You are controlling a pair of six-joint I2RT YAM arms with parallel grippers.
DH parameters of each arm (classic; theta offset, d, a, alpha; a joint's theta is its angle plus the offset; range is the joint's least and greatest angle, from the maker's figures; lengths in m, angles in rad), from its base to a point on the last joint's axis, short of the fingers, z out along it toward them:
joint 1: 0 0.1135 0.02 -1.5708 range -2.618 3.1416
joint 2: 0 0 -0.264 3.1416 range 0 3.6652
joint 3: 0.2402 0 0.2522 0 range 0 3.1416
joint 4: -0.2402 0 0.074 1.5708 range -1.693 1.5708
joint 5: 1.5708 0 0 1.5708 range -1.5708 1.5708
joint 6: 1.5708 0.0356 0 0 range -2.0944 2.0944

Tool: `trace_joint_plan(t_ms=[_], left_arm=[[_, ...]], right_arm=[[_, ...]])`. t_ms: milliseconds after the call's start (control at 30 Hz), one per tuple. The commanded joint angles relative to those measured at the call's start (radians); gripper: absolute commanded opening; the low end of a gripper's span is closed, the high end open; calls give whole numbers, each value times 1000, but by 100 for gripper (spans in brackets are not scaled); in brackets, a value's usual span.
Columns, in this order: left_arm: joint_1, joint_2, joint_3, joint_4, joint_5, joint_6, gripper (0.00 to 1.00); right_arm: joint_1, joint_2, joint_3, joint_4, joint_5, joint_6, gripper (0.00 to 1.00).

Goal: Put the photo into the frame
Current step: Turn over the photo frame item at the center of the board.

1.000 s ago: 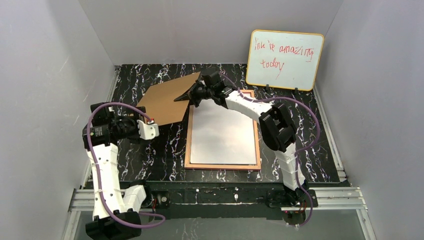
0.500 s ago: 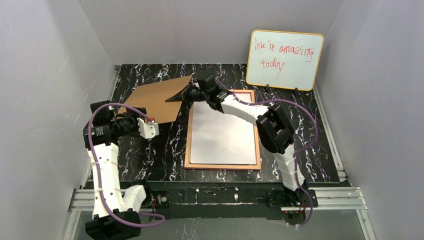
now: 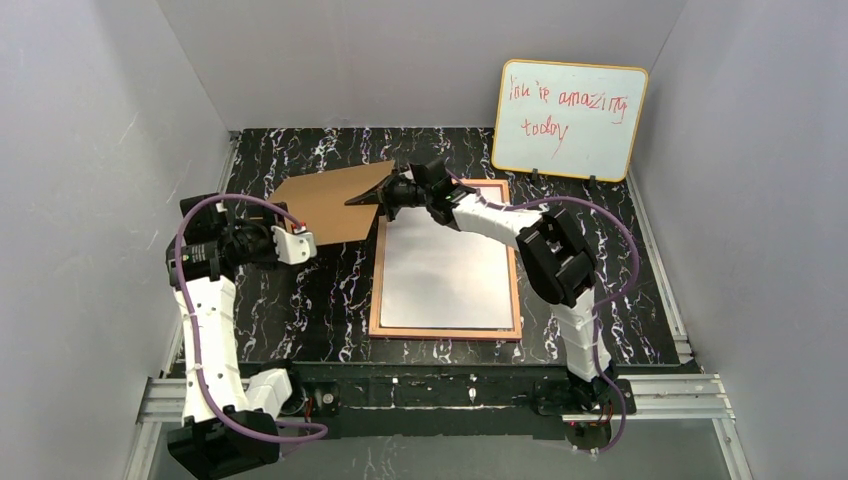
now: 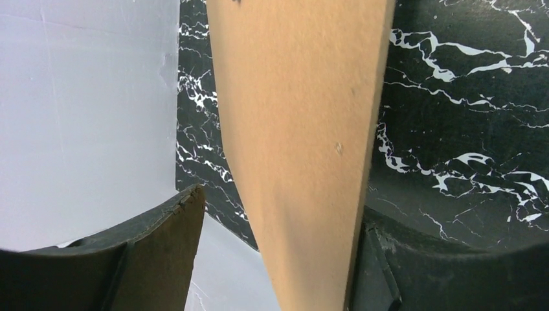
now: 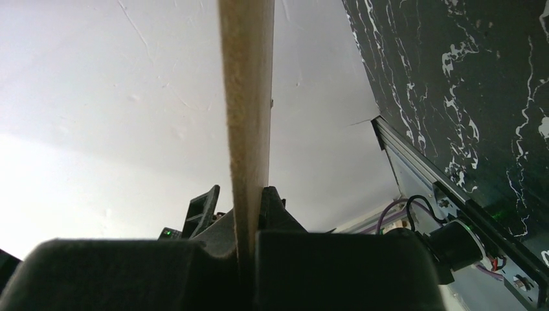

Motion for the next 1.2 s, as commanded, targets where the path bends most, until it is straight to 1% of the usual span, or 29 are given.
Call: trace_joint_plan(t_ms=[0,100,200,300,333,367,433,467,533,600,633,667,733,767,800,833,900,967,1000,1167], left_arm=[[-3,4,15,-16,-21,-5,68],[-1,5,5,-2,-21,-8,65],[-2,11,2,17,-14,-10,57],[-3,17,2,56,-8,-34,42],[-3,19,7,67,-6,-47,35],[-2,24,11,76,-1,-51,28],[-2,23,16,125,7,-91,6],[-2,19,13,162,11,-129,0],[-2,12,9,215,17,-166,0],[-2,8,14,245,31,-186,0],[-1,10,21,254,41,-194,0],[-2,12,32,265,53,-207,0],[-3,25,65,287,76,-249,0],[-3,37,89,293,89,-274,0],[-1,54,116,294,100,-304,0],[-2,74,151,295,109,-339,0],[-2,115,221,289,127,-437,0],[-3,155,288,252,143,-462,0],[-2,171,321,218,150,-450,0],[-3,244,469,-28,183,-298,0]], right_arm=[[-8,-118,-19,187,-46,34,1],[-10,-130,-42,211,-50,47,1],[-10,-133,-55,242,-47,75,1],[-2,-136,-47,247,-47,83,1],[2,-137,-43,244,-48,82,1],[3,-140,-42,242,-49,81,1],[4,-143,-45,242,-56,77,1],[3,-146,-47,241,-61,71,1],[3,-148,-44,225,-77,48,12],[3,-149,-32,198,-108,1,30],[0,-151,-19,166,-136,-41,44],[-5,-153,-1,131,-162,-96,54],[-26,-161,47,2,-217,-247,70],[-39,-170,69,-68,-235,-333,80],[-57,-180,96,-155,-243,-440,90],[-79,-191,138,-238,-249,-542,97],[-122,-210,216,-428,-256,-752,99],[-161,-236,279,-584,-216,-949,99],[-175,-259,290,-622,-198,-1061,99],[-234,-407,242,-658,-149,-1372,99]])
